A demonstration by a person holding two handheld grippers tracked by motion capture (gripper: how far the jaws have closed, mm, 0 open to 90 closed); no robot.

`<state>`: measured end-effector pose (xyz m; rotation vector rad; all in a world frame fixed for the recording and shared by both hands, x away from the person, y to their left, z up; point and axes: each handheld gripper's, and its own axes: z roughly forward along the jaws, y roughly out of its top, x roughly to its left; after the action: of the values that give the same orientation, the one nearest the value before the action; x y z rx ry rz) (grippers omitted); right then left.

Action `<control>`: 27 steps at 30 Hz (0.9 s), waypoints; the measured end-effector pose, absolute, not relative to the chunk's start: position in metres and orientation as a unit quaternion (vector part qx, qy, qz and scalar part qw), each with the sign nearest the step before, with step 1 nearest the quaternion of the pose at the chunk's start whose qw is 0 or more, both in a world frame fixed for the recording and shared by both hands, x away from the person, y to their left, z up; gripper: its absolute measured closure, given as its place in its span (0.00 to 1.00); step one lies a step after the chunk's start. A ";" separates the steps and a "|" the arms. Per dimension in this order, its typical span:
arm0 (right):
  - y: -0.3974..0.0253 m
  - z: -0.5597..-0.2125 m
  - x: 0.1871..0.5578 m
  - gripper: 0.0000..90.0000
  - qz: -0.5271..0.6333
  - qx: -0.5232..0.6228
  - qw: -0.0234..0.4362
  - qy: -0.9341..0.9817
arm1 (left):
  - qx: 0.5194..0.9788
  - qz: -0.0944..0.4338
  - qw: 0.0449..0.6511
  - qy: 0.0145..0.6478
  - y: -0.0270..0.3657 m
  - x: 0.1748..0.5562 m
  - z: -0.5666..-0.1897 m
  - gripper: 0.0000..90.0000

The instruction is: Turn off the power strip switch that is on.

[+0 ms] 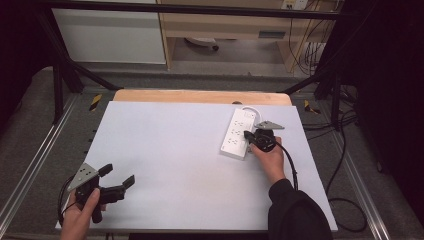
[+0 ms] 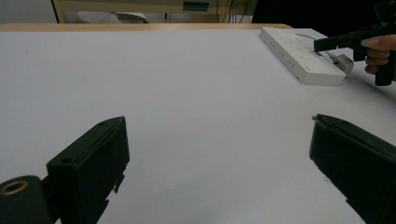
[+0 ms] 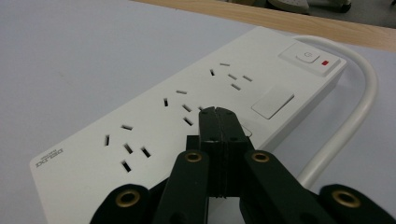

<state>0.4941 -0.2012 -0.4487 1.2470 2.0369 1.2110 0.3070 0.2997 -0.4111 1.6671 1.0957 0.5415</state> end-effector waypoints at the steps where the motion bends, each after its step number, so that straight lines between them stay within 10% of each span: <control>1: -0.201 -0.449 0.494 1.00 0.441 0.453 0.231 0.740 | 0.693 0.225 0.512 0.455 0.300 0.307 -0.411 0.05; 27: -0.200 -0.450 0.491 1.00 0.442 0.451 0.238 0.738 | 0.695 0.225 0.510 0.454 0.299 0.307 -0.411 0.05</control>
<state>0.4909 -0.2000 -0.4503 1.2343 2.0230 1.2107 0.3071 0.2993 -0.4112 1.6739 1.0937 0.5427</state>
